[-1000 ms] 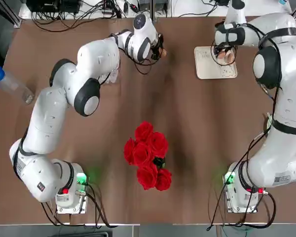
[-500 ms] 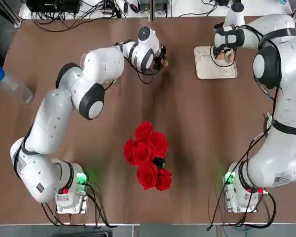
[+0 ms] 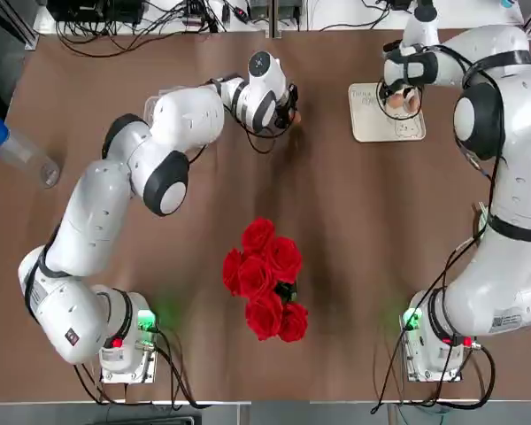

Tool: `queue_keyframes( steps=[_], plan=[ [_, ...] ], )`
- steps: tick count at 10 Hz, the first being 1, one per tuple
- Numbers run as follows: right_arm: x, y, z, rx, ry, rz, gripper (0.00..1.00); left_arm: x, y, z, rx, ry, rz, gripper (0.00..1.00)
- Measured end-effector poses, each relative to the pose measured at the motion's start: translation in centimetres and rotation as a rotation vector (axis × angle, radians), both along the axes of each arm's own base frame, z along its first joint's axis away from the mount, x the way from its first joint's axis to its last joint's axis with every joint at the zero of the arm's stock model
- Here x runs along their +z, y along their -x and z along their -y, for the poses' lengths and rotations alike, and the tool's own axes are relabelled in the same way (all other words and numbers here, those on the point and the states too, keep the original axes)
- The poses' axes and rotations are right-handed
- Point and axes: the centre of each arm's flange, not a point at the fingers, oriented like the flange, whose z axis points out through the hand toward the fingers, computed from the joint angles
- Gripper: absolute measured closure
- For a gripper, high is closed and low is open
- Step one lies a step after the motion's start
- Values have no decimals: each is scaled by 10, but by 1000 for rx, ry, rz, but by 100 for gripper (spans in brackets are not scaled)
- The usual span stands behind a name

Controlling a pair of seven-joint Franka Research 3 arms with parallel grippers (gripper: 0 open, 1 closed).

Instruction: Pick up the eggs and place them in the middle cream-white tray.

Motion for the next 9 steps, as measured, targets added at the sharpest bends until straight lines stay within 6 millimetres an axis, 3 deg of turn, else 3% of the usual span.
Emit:
queue_keyframes(
  steps=[1,3,4,6,7,9],
  plan=[
    [9,-2,-4,1,3,-26,0,1,0,1,-3,-1,3,37],
    [42,-12,-7,-8,10,-70,0,5,3,6,-18,-2,15,35],
    [64,-17,-8,-16,16,-113,0,12,3,8,-20,5,24,33],
    [127,-24,-24,-48,13,-209,0,42,-11,0,-19,-22,50,23],
    [148,-24,-52,-98,3,-211,0,68,-21,-9,-12,-44,49,15],
    [155,-16,-139,-270,3,-124,0,136,-45,-42,-19,-106,60,10]
  ],
)
